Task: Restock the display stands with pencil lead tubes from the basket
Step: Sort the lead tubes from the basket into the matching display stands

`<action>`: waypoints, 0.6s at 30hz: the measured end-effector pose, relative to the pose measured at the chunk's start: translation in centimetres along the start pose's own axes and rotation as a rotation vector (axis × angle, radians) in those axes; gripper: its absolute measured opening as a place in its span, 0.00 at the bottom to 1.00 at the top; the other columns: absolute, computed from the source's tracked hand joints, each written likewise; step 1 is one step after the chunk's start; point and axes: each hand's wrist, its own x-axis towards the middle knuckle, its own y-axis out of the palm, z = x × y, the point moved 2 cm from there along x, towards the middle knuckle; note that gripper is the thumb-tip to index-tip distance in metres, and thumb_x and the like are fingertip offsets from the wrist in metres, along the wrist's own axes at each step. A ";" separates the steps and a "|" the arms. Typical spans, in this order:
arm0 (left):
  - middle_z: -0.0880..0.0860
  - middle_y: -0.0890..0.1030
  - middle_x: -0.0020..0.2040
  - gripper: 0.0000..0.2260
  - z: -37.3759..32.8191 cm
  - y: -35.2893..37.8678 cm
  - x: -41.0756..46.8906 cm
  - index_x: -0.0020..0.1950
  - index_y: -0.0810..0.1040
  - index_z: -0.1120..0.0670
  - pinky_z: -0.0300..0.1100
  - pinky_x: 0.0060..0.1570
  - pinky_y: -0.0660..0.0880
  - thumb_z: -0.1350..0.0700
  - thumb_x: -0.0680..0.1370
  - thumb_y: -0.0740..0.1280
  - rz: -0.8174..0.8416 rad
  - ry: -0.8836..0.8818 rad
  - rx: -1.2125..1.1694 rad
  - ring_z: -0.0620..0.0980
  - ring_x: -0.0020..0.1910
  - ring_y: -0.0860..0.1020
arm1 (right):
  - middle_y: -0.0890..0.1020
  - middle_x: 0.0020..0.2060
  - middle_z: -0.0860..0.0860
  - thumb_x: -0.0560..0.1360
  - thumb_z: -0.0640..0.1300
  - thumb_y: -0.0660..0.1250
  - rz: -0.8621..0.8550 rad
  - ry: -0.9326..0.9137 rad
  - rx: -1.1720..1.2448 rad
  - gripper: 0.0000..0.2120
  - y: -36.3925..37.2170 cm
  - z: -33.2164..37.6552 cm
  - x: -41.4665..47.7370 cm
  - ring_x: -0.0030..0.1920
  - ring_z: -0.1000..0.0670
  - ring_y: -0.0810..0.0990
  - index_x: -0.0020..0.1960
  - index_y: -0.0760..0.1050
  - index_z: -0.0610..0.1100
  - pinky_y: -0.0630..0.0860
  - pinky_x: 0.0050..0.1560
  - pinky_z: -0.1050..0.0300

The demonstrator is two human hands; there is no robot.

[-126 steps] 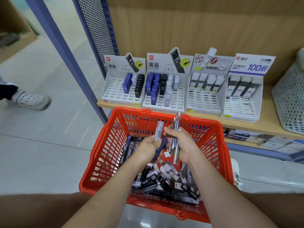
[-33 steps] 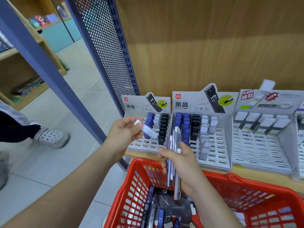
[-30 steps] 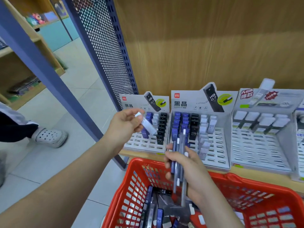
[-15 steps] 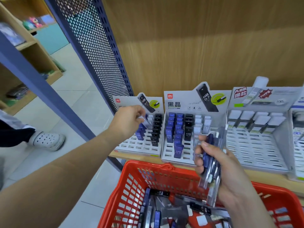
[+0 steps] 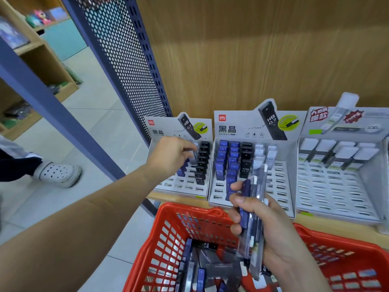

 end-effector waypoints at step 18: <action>0.52 0.84 0.48 0.07 0.3 0.9 0.4 0.53 0.83 0.57 0.26 0.45 0.67 0.63 0.76 0.68 0.034 0.035 -0.009 0.44 0.45 0.78 | 0.76 0.32 0.47 0.66 0.42 0.72 -0.095 0.015 0.112 0.18 0.0 -0.3 0.5 0.27 0.51 0.74 0.55 0.79 0.39 0.71 0.22 0.62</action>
